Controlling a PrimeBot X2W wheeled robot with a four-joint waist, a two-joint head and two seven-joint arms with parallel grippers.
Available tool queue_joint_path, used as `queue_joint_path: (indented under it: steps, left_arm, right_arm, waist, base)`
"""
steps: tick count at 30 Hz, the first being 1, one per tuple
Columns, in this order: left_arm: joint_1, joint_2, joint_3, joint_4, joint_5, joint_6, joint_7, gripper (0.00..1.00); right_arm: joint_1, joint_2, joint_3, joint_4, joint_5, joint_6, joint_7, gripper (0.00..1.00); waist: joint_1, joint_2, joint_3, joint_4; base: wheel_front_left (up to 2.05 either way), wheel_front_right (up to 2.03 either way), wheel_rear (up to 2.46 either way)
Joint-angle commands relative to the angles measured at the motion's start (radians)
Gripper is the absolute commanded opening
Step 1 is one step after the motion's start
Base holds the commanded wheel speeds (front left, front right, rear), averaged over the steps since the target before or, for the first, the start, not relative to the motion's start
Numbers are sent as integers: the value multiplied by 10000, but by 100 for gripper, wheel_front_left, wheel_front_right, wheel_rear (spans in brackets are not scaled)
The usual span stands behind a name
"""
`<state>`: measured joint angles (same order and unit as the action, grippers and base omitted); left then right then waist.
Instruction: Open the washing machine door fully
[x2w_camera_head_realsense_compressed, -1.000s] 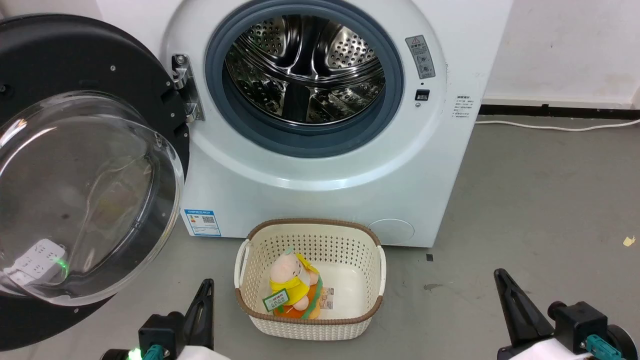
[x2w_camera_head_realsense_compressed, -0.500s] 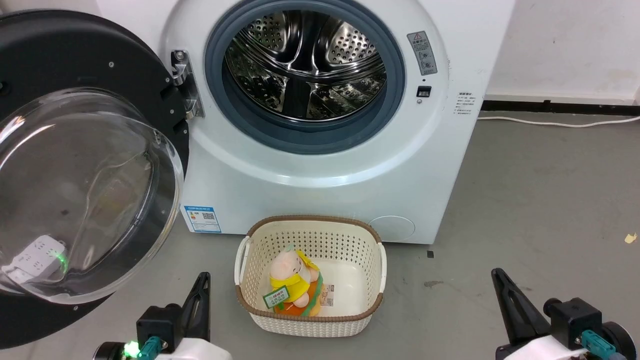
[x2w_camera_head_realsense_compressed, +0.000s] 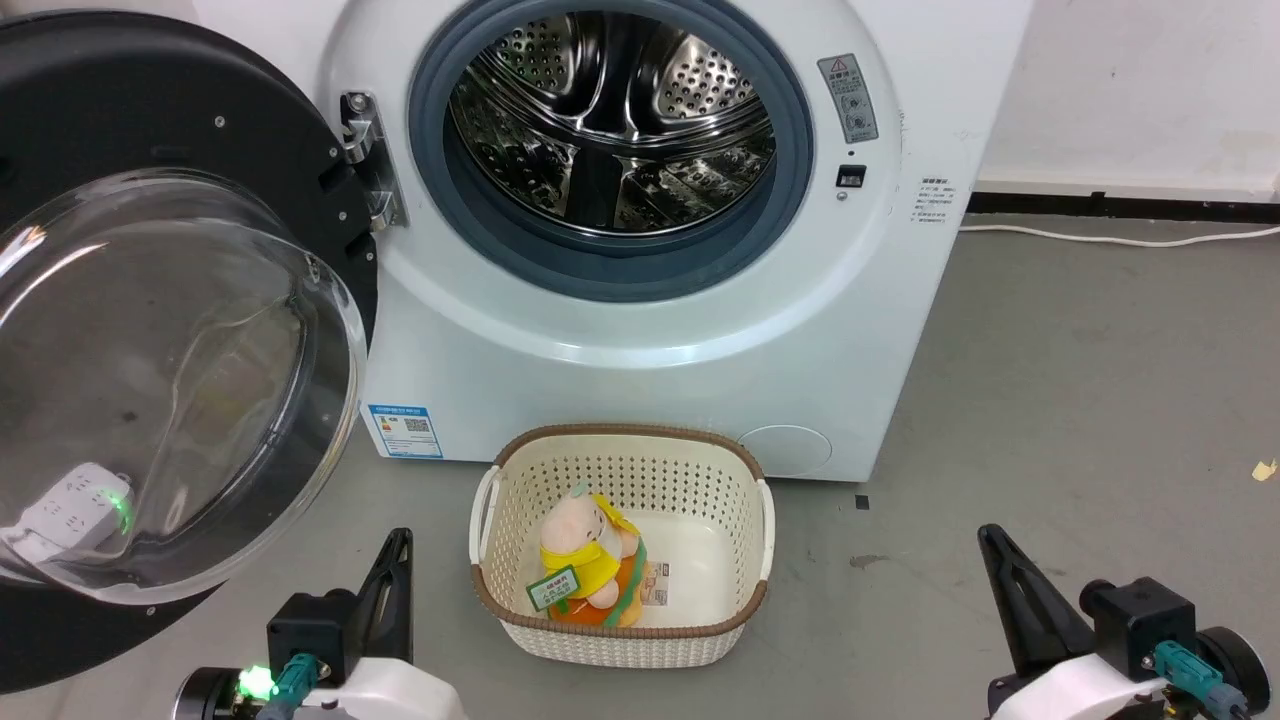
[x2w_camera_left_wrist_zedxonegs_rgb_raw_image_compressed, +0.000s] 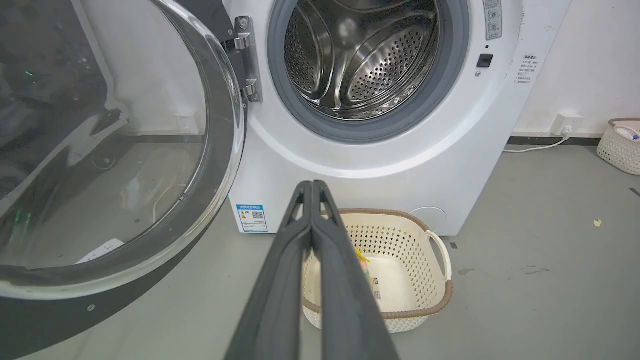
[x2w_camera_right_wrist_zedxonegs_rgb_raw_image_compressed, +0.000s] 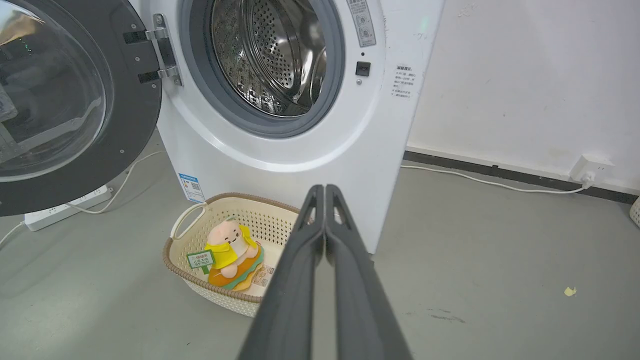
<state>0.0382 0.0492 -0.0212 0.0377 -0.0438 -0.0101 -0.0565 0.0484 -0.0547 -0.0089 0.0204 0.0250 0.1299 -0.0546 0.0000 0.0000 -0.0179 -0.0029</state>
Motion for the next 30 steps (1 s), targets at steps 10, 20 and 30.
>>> queue_joint_path:
  steps: [10, 20, 30]
  left_arm:
    - [-239, 9, 96, -184, 231, 75, 241, 0]
    - [-329, 10, 169, -305, 362, 91, 445, 0]
    - [-382, 10, 212, -377, 438, 101, 565, 0]
  right_arm:
    - [-308, 39, 50, -128, -138, 7, 221, 0]
    - [-419, 43, 75, -176, -209, 8, 425, 0]
    - [-484, 45, 89, -204, -250, 8, 546, 0]
  waist:
    - [0, 0, 70, 12]
    - [0, 0, 139, 23]
    - [0, 0, 179, 29]
  base:
    - [0, 0, 0]
    - [0, 0, 0]
    - [0, 0, 0]
